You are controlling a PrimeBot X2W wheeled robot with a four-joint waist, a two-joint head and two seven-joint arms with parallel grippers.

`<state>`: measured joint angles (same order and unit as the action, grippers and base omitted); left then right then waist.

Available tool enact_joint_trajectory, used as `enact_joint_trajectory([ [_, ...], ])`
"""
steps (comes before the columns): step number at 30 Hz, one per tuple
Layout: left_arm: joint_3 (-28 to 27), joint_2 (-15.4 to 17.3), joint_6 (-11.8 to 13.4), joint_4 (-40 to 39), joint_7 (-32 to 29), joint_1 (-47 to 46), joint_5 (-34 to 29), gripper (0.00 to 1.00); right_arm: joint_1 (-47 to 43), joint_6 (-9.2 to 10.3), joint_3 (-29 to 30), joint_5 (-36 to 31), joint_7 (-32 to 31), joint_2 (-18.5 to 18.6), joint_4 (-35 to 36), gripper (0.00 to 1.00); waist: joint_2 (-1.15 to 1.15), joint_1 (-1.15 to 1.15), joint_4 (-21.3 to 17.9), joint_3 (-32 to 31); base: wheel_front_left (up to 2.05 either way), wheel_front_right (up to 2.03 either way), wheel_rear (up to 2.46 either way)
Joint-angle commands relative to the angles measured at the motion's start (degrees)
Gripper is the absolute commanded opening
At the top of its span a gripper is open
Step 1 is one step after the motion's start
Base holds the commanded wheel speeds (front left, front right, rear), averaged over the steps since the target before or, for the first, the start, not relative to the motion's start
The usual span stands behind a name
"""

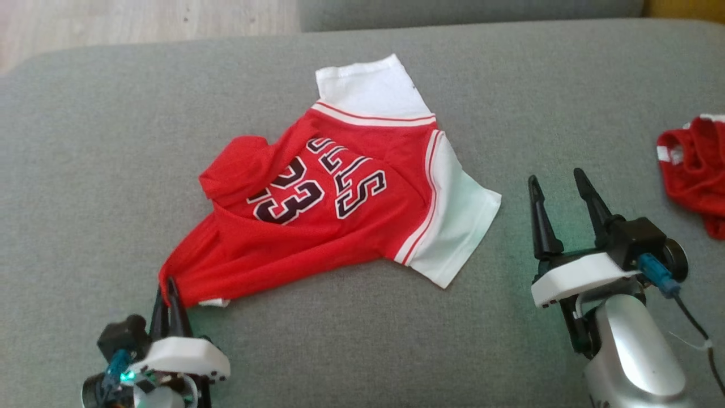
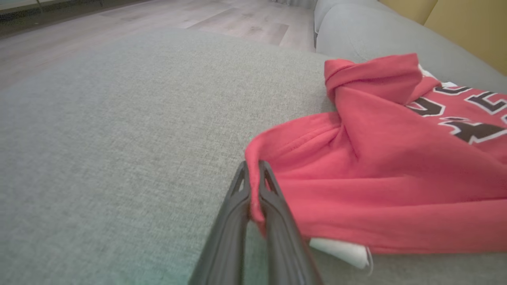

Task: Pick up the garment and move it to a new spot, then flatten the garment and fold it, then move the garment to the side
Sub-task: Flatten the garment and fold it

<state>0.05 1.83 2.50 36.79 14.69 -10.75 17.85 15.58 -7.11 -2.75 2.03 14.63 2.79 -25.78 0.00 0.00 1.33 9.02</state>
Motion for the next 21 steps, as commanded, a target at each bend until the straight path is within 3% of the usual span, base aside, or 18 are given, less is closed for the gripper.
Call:
enact_joint_trajectory([
  [1, -1.0, 1.1, 0.6, -2.4, 0.3, -1.1, 0.1, 1.0, -0.1, -0.37, -1.5, 0.5, 0.4, 0.1, 2.0, 1.0, 0.0, 0.0, 0.5, -1.0, 0.0, 0.0, 0.0],
  [6, 0.3, 1.1, 1.2, -8.3, 0.3, 0.8, -5.7, 1.0, -1.2, -0.37, -1.8, 1.2, 0.4, 0.1, 5.3, 1.0, 0.0, 0.0, 0.4, -3.3, 0.0, 0.0, 0.0],
  [11, 0.8, 1.1, -0.3, -10.4, 0.3, 4.2, -10.8, 1.0, -4.2, -0.37, -3.5, 2.4, 0.4, 0.1, 6.6, 1.0, 0.0, 0.0, -0.2, -6.7, 0.0, 0.0, 0.0],
  [21, 0.0, 1.1, -0.2, -12.6, 0.3, 11.0, -13.5, 1.0, -9.6, -0.37, -5.2, 2.8, 0.4, 0.1, 5.4, 1.0, 0.0, 0.0, -0.4, -9.7, 0.0, 0.0, 0.0],
])
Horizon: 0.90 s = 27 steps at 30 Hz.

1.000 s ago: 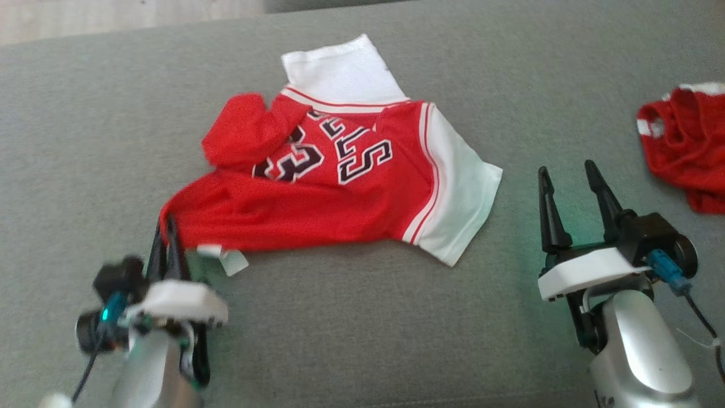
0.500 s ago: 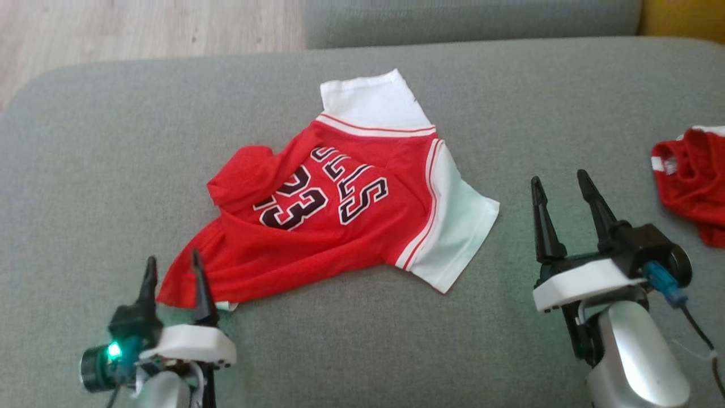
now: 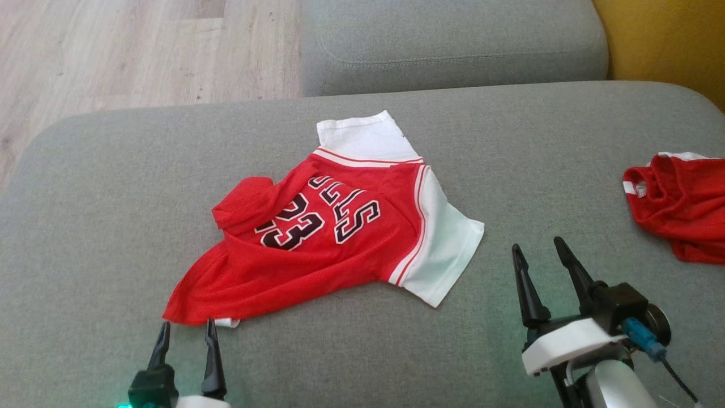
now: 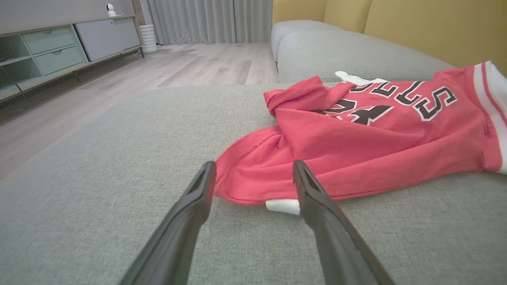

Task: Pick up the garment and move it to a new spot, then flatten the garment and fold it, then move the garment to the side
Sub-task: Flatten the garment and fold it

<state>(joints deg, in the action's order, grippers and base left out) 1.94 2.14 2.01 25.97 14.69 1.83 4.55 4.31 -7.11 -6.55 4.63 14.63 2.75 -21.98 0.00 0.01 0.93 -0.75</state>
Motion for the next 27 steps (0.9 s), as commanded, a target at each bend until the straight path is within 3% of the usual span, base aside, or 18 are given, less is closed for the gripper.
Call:
enact_joint_trajectory([
  [1, -1.9, 0.8, 0.3, -1.9, 0.3, -1.3, -0.2, 1.0, 1.5, -0.37, -1.4, 0.2, 0.4, 0.1, 1.5, 1.0, 0.0, -0.01, 0.0, 0.0, 0.0, 0.0, 0.0],
  [8, -1.1, 0.8, 0.4, -2.2, 0.3, -1.5, 0.6, 1.0, 2.1, -0.37, -1.7, -0.3, 0.4, 0.1, -0.2, 1.0, 0.0, -0.01, 0.3, 1.0, 0.0, 0.0, 0.0],
  [19, 3.4, 0.7, -0.3, -2.3, 0.3, -6.5, 2.7, 1.0, 14.5, -0.37, -0.6, -3.7, 0.4, 0.1, -12.1, 1.0, 0.0, -0.01, 5.0, 9.0, 0.0, 0.0, 0.0],
  [27, 4.0, 0.7, -0.9, -2.0, 0.3, -8.5, 3.0, 1.0, 19.7, -0.37, 4.1, -5.2, 0.4, 0.1, -21.5, 1.0, 0.0, -0.01, 7.3, 12.8, 0.0, 0.0, 0.0],
])
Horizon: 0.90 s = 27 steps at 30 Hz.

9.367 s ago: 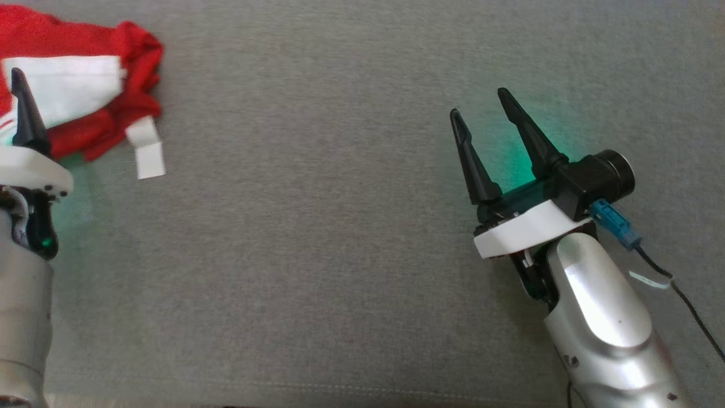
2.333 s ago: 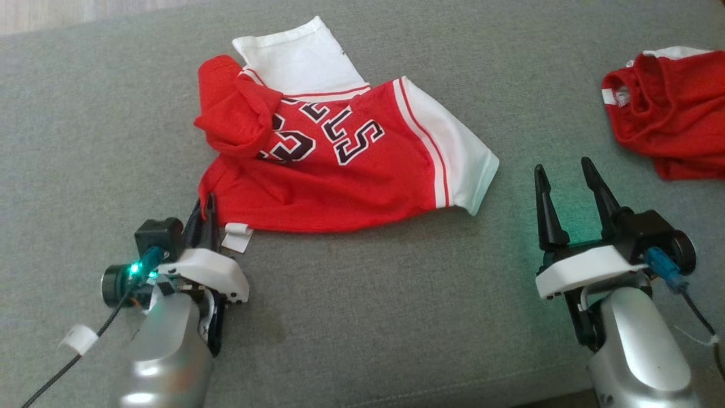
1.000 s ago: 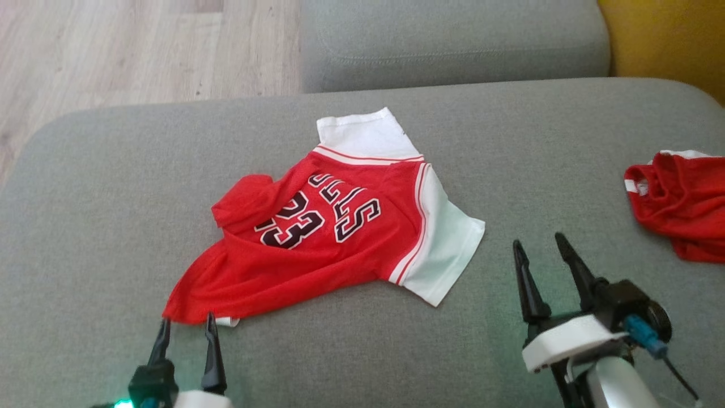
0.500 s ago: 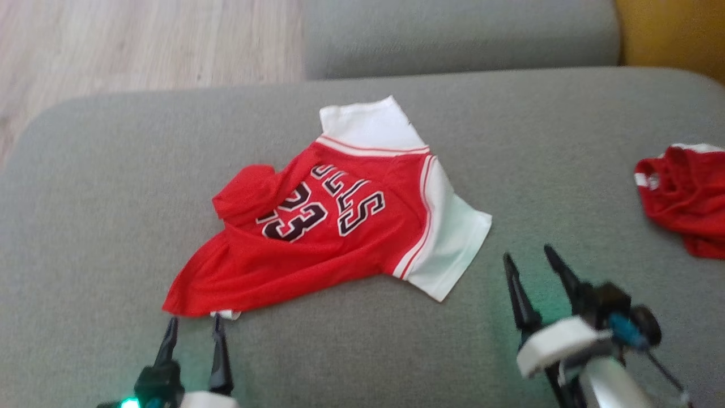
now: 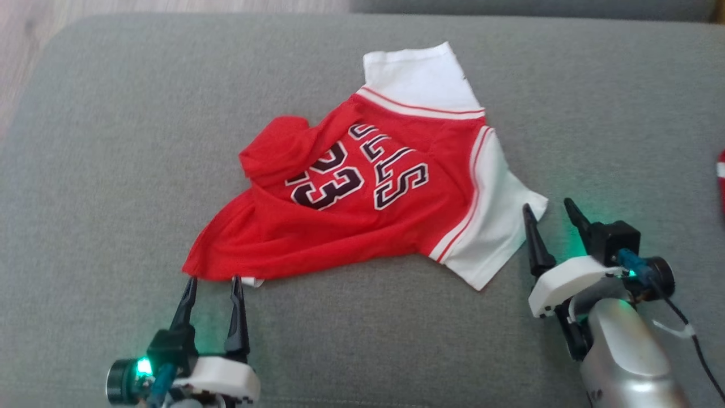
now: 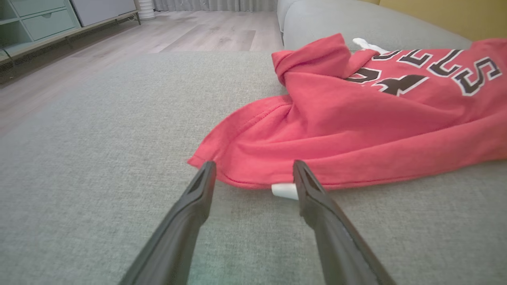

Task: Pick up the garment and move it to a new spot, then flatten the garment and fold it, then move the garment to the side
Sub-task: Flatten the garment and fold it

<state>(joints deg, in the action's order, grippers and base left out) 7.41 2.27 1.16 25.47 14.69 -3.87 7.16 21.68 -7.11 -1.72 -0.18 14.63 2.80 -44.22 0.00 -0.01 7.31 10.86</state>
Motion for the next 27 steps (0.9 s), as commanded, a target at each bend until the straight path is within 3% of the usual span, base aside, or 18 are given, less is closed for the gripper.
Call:
enact_joint_trajectory([
  [1, -1.3, 0.6, -0.1, -1.6, 0.3, -3.1, 0.4, 1.0, 2.7, -0.37, -0.2, -0.2, 0.4, 0.1, -0.1, 1.0, 0.0, 0.01, 1.1, 1.6, 0.0, 0.0, 0.0],
  [5, -1.2, 0.6, -0.1, -1.7, 0.3, -4.0, 0.7, 1.0, 3.3, -0.37, -0.2, 0.9, 0.4, 0.1, -2.5, 1.0, 0.0, 0.01, 1.8, 2.8, 0.0, 0.0, 0.0],
  [19, -0.2, 0.6, -0.1, -2.2, 0.3, -5.7, 1.6, 1.0, 2.7, -0.37, -9.8, 8.2, 0.4, 0.1, -4.8, 0.97, 0.0, 0.01, 2.9, 4.3, 0.0, 0.0, 0.0],
  [20, -0.1, 0.6, -0.2, -2.3, 0.3, -5.8, 1.7, 1.0, 2.7, -0.37, -10.5, 8.8, 0.4, 0.1, -5.1, 0.89, 0.0, 0.01, 2.9, 4.4, 0.0, 0.0, 0.0],
  [21, 0.1, 0.6, -0.2, -2.2, 0.3, -5.9, 1.8, 1.0, 2.7, -0.37, -11.1, 9.4, 0.4, 0.1, -5.6, 0.71, 0.0, 0.01, 3.0, 4.4, 0.0, 0.0, 0.0],
  [22, 0.2, 0.6, -0.2, -2.2, 0.3, -6.0, 1.9, 1.0, 2.7, -0.37, -11.8, 10.2, 0.4, 0.1, -5.9, 0.47, 0.0, 0.01, 3.1, 4.5, 0.0, 0.0, 0.0],
  [23, 0.2, 0.6, -0.2, -2.2, 0.3, -6.1, 2.0, 1.0, 2.7, -0.37, -12.2, 10.8, 0.4, 0.1, -6.4, 0.31, 0.0, 0.01, 3.1, 4.5, 0.0, 0.0, 0.0],
  [24, 0.3, 0.6, -0.3, -2.1, 0.3, -6.3, 2.2, 1.0, 2.7, -0.37, -12.3, 11.2, 0.4, 0.1, -7.0, 0.0, 0.0, 0.01, 3.2, 4.5, 0.0, 0.0, 0.0],
  [27, 0.1, 0.6, -0.2, -2.1, 0.3, -6.3, 2.3, 1.0, 3.2, -0.37, -11.0, 11.7, 0.4, 0.1, -8.1, 0.0, 0.0, 0.01, 2.8, 4.2, 0.0, 0.0, 0.0],
])
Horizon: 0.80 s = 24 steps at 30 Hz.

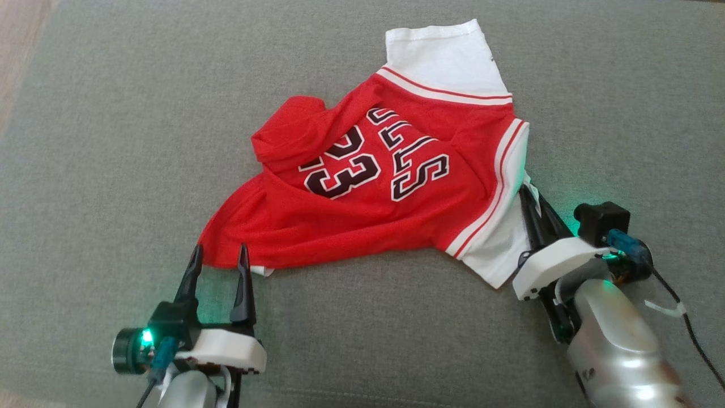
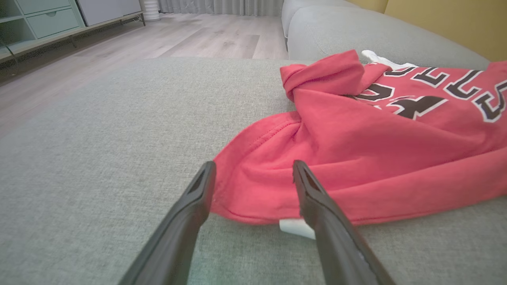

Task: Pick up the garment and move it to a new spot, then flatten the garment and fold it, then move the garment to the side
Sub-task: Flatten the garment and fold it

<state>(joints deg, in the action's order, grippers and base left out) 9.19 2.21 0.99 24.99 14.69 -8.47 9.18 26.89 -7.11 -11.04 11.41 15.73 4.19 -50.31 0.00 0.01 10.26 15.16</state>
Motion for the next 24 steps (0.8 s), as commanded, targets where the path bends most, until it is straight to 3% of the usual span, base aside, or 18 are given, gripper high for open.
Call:
enact_joint_trajectory([
  [1, -1.9, 0.7, -0.1, -1.6, 0.3, -1.7, 0.3, 1.0, -1.8, -0.37, -0.5, -0.1, -0.7, -1.3, -1.8, 0.0, 0.0, -0.01, -0.5, -0.3, 0.0, 0.0, 0.0],
  [7, -2.4, 0.7, -0.8, -1.9, 0.3, -0.9, 0.7, 1.0, -4.0, -0.37, 10.5, -3.0, -0.7, -1.3, 4.1, 0.0, 0.0, -0.01, -3.5, -2.4, 0.0, 0.0, 0.0],
  [12, -1.8, 0.7, -1.5, -1.3, 0.3, 0.2, 1.9, 1.0, -7.9, -0.37, 16.3, -5.0, -0.7, -1.3, 10.1, 0.0, 0.0, -0.01, -6.7, -3.8, 0.0, 0.0, 0.0],
  [19, 1.2, 0.7, -4.0, 0.6, 0.3, 0.7, 4.9, 1.0, -10.3, -0.37, 18.0, -4.3, -0.7, -1.3, 14.2, 0.0, 0.0, -0.01, -9.1, -4.0, 0.0, 0.0, 0.0],
  [24, 2.4, 0.7, -4.3, 2.5, 0.3, 0.8, 6.8, 1.0, -10.6, -0.37, 17.6, -3.7, -0.7, -1.3, 14.8, 0.0, 0.0, -0.01, -9.5, -3.9, 0.0, 0.0, 0.0],
])
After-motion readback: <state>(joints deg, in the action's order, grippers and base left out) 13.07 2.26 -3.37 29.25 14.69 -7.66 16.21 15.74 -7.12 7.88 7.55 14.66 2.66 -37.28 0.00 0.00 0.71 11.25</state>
